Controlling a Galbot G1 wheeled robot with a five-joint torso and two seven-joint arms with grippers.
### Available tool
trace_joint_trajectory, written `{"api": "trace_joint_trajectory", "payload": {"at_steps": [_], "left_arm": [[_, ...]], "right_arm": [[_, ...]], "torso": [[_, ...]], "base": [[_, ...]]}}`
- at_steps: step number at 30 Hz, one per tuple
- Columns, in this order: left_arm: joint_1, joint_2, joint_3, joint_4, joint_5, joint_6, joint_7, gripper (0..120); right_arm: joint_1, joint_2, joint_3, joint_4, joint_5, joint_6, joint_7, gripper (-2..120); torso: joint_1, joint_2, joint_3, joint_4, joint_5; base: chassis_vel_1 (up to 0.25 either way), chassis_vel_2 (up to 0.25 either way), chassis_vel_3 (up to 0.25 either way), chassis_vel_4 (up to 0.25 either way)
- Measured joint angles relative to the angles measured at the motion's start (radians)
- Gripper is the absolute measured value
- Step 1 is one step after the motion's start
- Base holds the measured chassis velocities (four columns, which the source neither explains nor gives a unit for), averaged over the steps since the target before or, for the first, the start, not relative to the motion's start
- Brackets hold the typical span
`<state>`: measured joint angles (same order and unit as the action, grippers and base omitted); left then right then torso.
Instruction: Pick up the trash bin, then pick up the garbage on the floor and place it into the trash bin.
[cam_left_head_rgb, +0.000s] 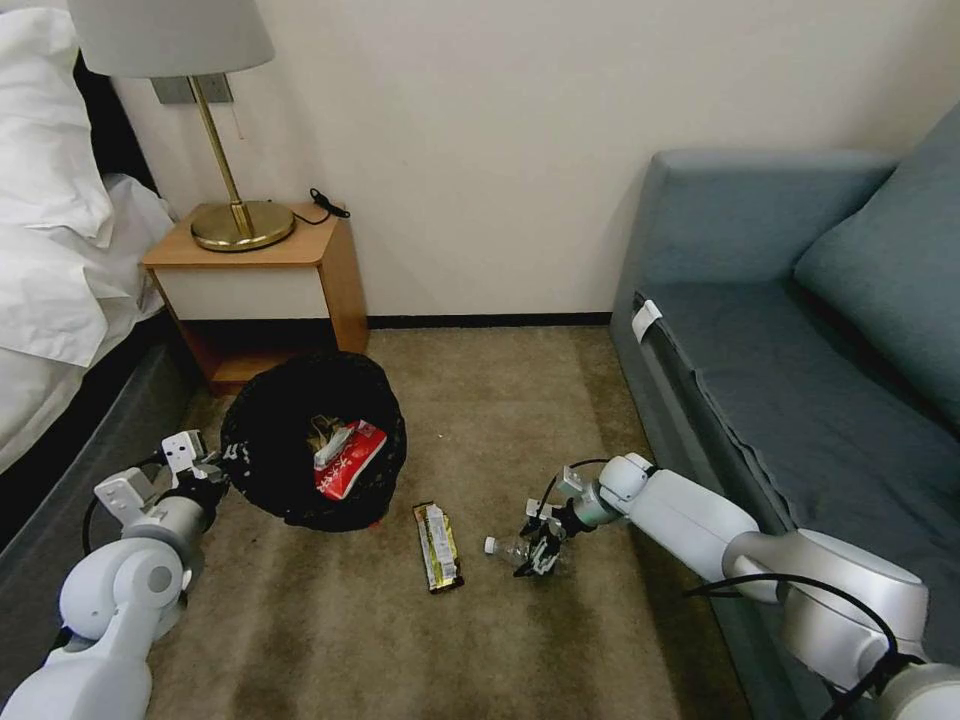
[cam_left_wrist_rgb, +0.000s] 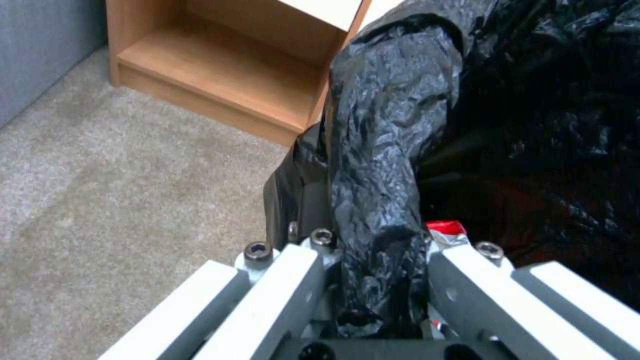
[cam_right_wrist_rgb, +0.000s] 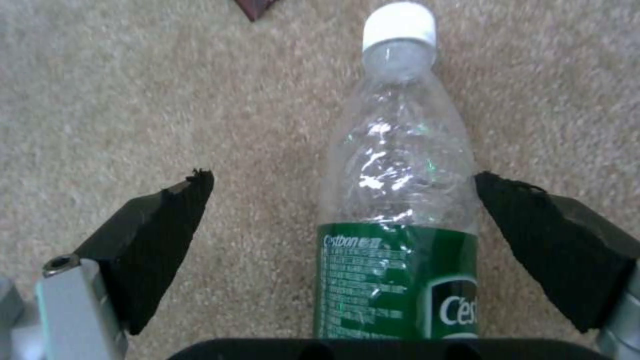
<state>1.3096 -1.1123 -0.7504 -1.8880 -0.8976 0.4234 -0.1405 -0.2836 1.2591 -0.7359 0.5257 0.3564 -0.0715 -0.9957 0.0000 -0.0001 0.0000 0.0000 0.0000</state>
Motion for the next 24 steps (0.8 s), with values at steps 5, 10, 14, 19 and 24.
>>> {"api": "trace_joint_trajectory", "payload": {"at_steps": [5,10,14,19,24], "left_arm": [[0.005,0.000,-0.003,0.000,0.000,-0.002,0.002,2],[0.008,0.000,-0.007,-0.001,0.000,-0.003,0.003,2],[0.009,0.000,-0.007,-0.001,0.000,-0.004,0.003,2],[0.010,0.001,-0.010,0.000,0.000,-0.007,0.007,2],[0.012,0.001,-0.012,0.001,0.000,-0.008,0.011,2]], "right_arm": [[-0.011,0.030,0.041,-0.055,-0.065,0.024,0.008,100],[-0.017,0.053,0.071,-0.099,-0.114,0.048,0.013,100],[-0.021,0.060,0.077,-0.117,-0.127,0.059,0.027,100],[-0.023,0.068,0.088,-0.139,-0.141,0.073,0.048,88],[-0.023,0.076,0.099,-0.162,-0.153,0.086,0.055,70]], "torso": [[0.000,0.000,0.000,0.0001,0.0000],[0.000,0.000,0.000,0.0001,0.0000],[0.000,0.000,0.000,0.0000,0.0000],[0.000,0.000,0.000,0.0000,0.0000],[0.000,0.000,0.000,0.0001,0.0000]], "base": [[0.000,0.000,0.000,0.000],[0.000,0.000,0.000,0.000],[0.000,0.000,0.000,0.000],[0.000,0.000,0.000,0.000],[0.000,0.000,0.000,0.000]]}}
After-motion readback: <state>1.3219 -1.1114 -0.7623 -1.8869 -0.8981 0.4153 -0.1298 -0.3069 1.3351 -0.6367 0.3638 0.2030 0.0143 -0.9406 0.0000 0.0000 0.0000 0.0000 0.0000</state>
